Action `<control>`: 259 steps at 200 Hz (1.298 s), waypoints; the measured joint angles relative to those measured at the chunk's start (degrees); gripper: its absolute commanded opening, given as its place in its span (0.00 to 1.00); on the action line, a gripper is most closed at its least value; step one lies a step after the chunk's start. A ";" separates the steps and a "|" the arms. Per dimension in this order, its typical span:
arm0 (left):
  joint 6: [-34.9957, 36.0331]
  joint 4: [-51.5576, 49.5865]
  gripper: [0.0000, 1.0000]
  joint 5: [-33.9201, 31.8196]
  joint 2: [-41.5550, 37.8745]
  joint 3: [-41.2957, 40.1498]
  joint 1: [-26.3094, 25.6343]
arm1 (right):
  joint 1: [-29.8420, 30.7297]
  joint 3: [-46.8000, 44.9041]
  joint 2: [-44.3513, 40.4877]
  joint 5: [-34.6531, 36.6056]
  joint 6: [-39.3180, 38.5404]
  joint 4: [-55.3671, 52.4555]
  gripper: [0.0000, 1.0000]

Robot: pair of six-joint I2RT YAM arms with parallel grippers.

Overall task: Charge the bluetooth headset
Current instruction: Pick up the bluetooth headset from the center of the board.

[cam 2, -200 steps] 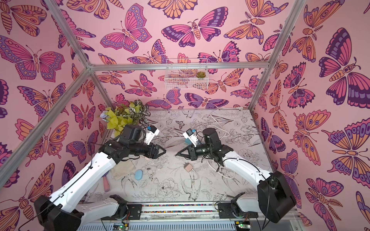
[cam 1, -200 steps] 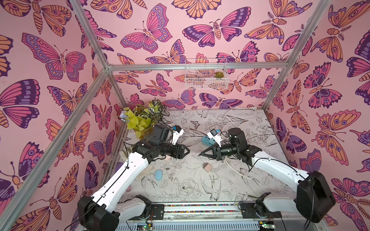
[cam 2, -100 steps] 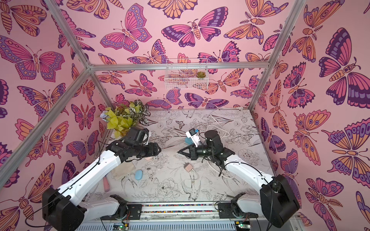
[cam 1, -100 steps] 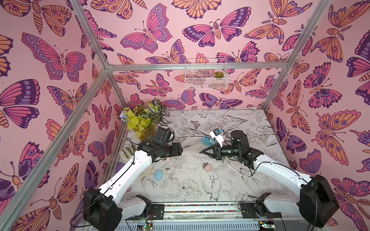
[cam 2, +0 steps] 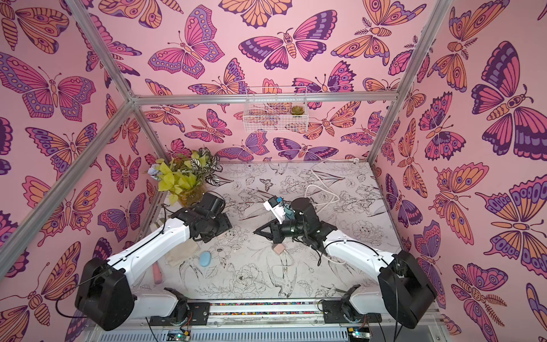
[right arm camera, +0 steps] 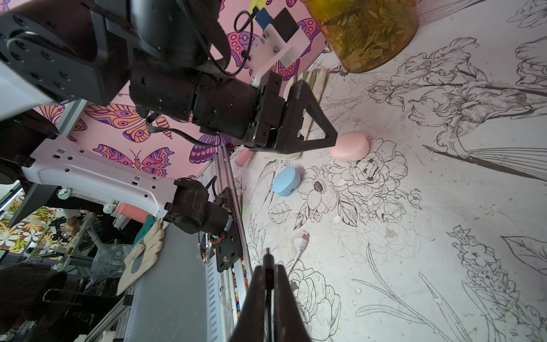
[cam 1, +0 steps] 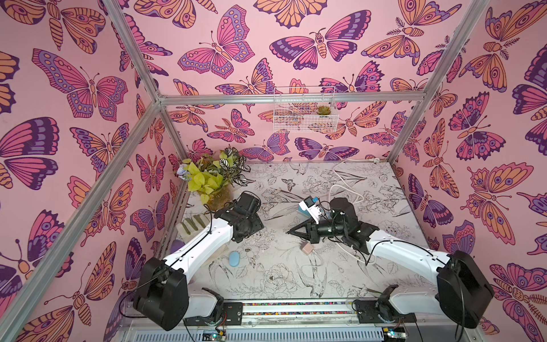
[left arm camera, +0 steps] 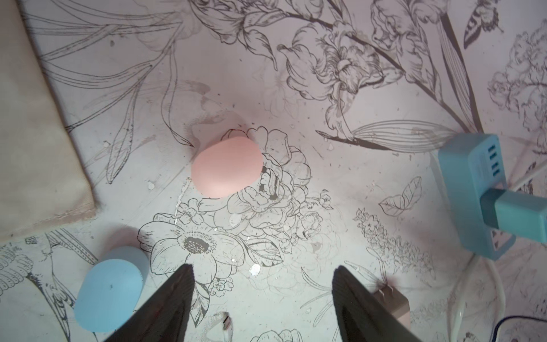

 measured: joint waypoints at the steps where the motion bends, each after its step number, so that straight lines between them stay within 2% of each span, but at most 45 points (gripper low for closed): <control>1: -0.20 0.02 0.76 -0.07 0.11 -0.02 0.02 | 0.04 0.00 0.00 0.11 -0.04 0.00 0.01; 50: -5.92 0.96 0.81 -0.85 5.53 -0.50 1.57 | 4.37 0.00 2.49 5.09 -1.95 0.00 0.01; 93: -8.96 1.38 0.85 -0.87 9.77 -0.55 2.97 | 5.60 -0.22 3.61 6.97 -1.97 1.14 0.01; 202: -9.64 3.87 0.88 -0.92 17.33 2.93 4.87 | 5.95 -2.12 3.61 7.52 -1.29 3.58 0.01; 259: -10.97 4.33 0.84 -0.87 21.33 3.69 5.25 | 6.14 -2.58 3.61 7.56 -1.16 4.31 0.01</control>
